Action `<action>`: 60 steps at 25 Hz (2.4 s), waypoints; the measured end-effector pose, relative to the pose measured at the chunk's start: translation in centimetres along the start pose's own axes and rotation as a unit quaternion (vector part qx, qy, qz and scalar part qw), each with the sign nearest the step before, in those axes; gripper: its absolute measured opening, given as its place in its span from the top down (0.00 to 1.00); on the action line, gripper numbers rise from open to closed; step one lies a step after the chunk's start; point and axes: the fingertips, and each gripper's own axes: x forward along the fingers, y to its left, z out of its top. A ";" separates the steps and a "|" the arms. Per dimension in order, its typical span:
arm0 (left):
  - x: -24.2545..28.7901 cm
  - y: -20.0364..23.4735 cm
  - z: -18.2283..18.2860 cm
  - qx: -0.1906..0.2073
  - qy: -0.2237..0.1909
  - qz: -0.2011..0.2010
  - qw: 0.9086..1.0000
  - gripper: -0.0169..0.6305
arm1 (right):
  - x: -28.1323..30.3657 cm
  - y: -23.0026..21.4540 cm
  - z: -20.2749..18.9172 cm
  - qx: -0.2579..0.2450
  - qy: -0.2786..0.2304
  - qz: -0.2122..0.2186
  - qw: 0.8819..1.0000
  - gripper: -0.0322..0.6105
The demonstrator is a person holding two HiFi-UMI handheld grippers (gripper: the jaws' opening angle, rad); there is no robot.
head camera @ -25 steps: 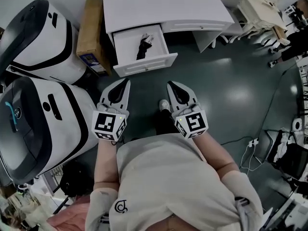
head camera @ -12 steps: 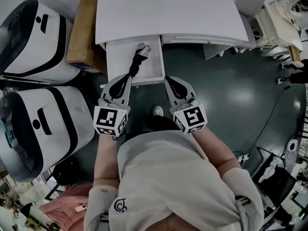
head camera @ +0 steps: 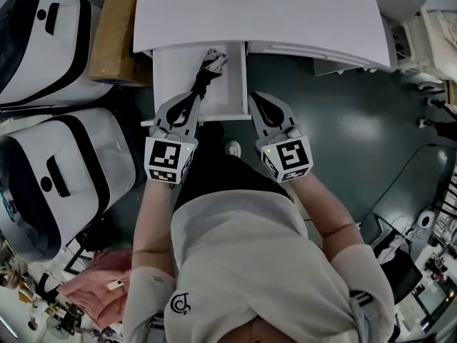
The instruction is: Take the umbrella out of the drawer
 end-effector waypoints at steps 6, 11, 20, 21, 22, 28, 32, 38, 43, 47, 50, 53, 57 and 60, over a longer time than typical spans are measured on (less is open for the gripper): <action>4.6 2.9 -4.5 -0.010 0.072 -0.018 0.997 0.96 | 4.7 -0.9 -1.9 0.015 0.032 0.001 0.999 0.94; 8.7 4.3 -7.4 -0.025 0.123 -0.051 0.991 0.89 | 7.8 -2.7 -4.5 0.029 0.070 -0.005 0.997 0.94; 14.0 5.6 -13.2 -0.047 0.203 -0.108 0.972 0.58 | 11.7 -5.0 -6.9 0.073 0.098 -0.034 0.992 0.94; 14.8 5.6 -13.7 -0.050 0.208 -0.110 0.971 0.54 | 12.0 -5.3 -7.1 0.075 0.100 -0.036 0.992 0.94; 15.5 5.7 -14.3 -0.052 0.214 -0.112 0.969 0.50 | 12.3 -5.6 -7.3 0.076 0.102 -0.038 0.991 0.94; 18.2 5.8 -18.4 -0.059 0.260 -0.128 0.955 0.41 | 13.8 -7.4 -8.8 0.088 0.109 -0.061 0.988 0.94; 20.3 6.1 -20.6 -0.052 0.281 -0.130 0.949 0.38 | 14.4 -8.7 -9.8 0.096 0.109 -0.075 0.987 0.94; 23.1 5.7 -23.5 -0.035 0.312 -0.134 0.940 0.35 | 15.2 -9.0 -11.4 0.102 0.112 -0.078 0.985 0.94; 24.8 5.6 -24.9 -0.039 0.329 -0.122 0.936 0.35 | 16.0 -8.7 -12.0 0.101 0.112 -0.079 0.985 0.94; 25.5 6.2 -25.4 -0.028 0.331 -0.097 0.938 0.35 | 16.2 -9.0 -12.4 0.107 0.113 -0.086 0.984 0.94; 25.5 6.4 -25.3 -0.022 0.333 -0.090 0.938 0.36 | 16.0 -9.2 -12.6 0.109 0.114 -0.089 0.983 0.94; 25.5 7.0 -25.4 -0.007 0.338 -0.075 0.938 0.47 | 15.7 -9.4 -13.0 0.113 0.117 -0.093 0.982 0.94; 25.3 7.3 -25.5 -0.013 0.340 -0.073 0.937 0.57 | 15.4 -9.5 -13.3 0.116 0.118 -0.096 0.981 0.94; 24.5 6.7 -25.5 -0.025 0.348 -0.098 0.932 0.60 | 15.1 -9.6 -12.9 0.115 0.116 -0.099 0.982 0.94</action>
